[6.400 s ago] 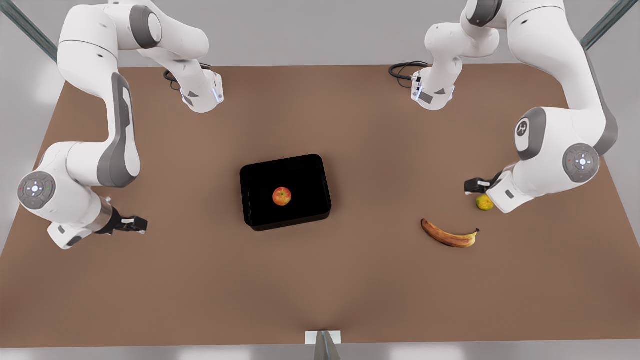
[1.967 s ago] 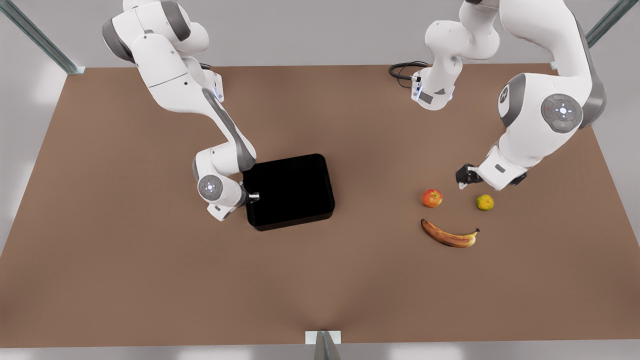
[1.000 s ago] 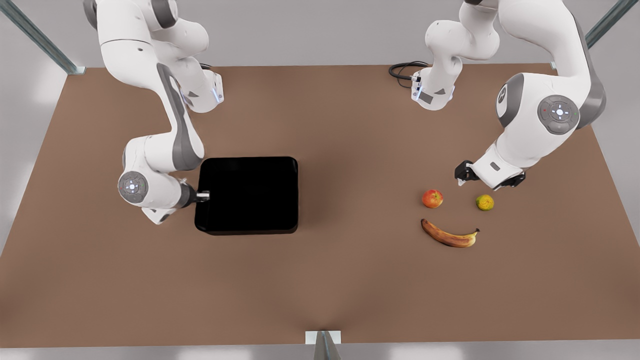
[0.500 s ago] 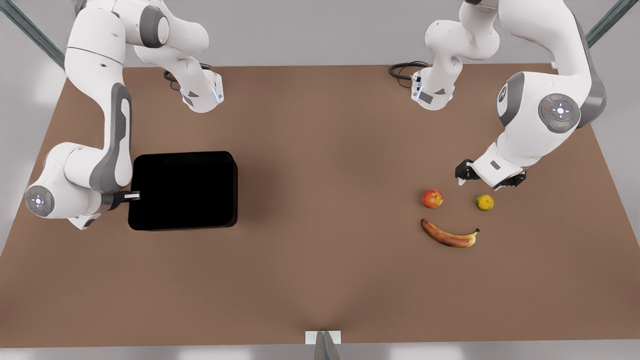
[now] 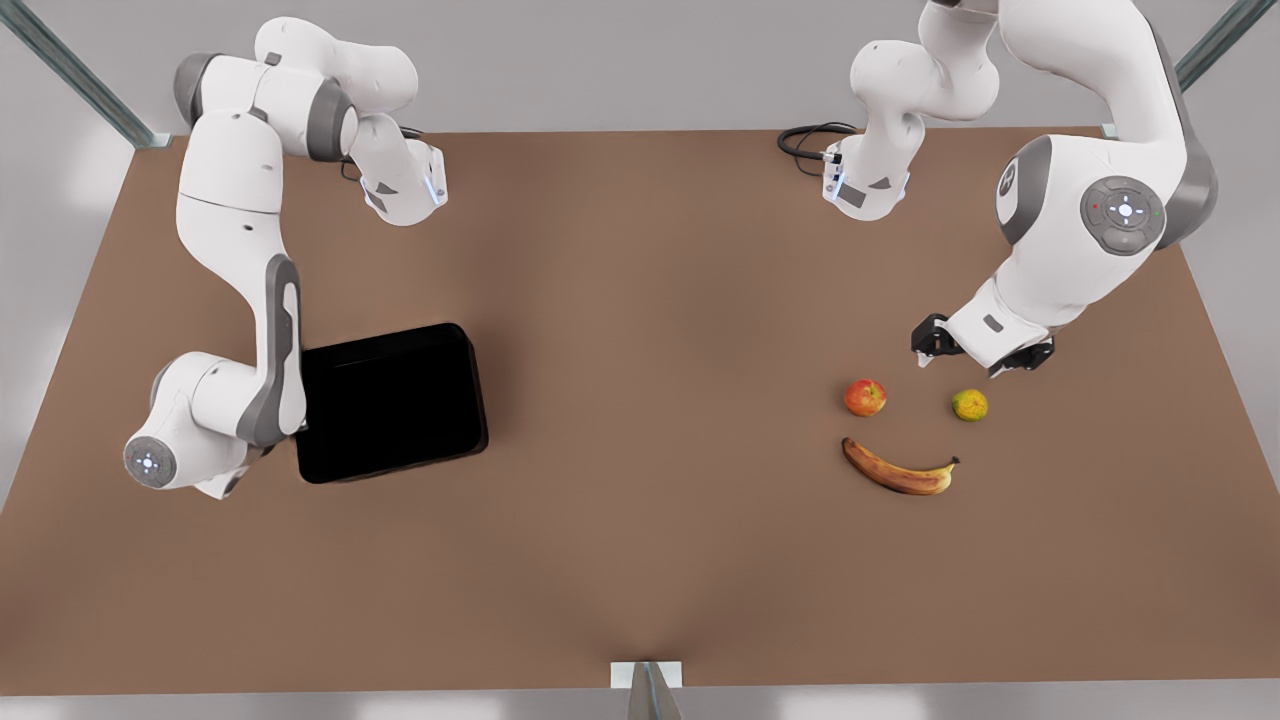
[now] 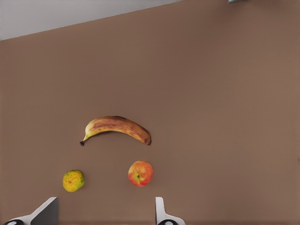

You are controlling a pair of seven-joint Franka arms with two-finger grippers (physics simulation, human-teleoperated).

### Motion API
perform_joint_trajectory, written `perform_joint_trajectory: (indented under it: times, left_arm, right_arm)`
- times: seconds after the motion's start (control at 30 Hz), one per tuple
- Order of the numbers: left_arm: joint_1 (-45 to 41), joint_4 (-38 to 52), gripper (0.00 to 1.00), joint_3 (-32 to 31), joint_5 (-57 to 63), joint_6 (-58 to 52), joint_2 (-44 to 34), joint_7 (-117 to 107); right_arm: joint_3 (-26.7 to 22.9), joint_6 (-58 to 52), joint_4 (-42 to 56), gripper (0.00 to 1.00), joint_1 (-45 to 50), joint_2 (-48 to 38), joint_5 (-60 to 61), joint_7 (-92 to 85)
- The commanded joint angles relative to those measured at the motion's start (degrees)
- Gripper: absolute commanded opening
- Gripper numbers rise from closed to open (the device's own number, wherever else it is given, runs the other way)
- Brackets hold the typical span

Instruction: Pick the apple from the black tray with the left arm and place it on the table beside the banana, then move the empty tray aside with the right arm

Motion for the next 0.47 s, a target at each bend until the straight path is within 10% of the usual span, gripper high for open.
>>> perform_joint_trajectory:
  times: [0.0, 0.13, 0.23, 0.43]
  left_arm:
    - [0.0, 0.0, 1.0, 0.0, 0.1, 0.0, -0.1, -0.4]
    - [0.0, 0.0, 1.0, 0.0, 0.1, 0.0, -0.1, -0.4]
    - [0.0, 0.0, 1.0, 0.0, 0.1, 0.0, -0.1, -0.4]
    - [0.0, 1.7, 1.0, -0.1, 0.0, 0.1, 0.4, -0.8]
  right_arm:
    - [0.0, 1.0, 0.8, 0.97, 0.0, -0.1, 1.1, -8.1]
    - [0.8, -16.8, 14.2, 1.0, 0.0, -10.5, 2.0, -6.5]
    - [29.7, -23.9, 20.2, 1.0, -13.6, -22.8, -12.9, 2.6]
    - [30.4, -23.9, 20.1, 1.0, -14.1, -22.7, -14.2, 4.8]
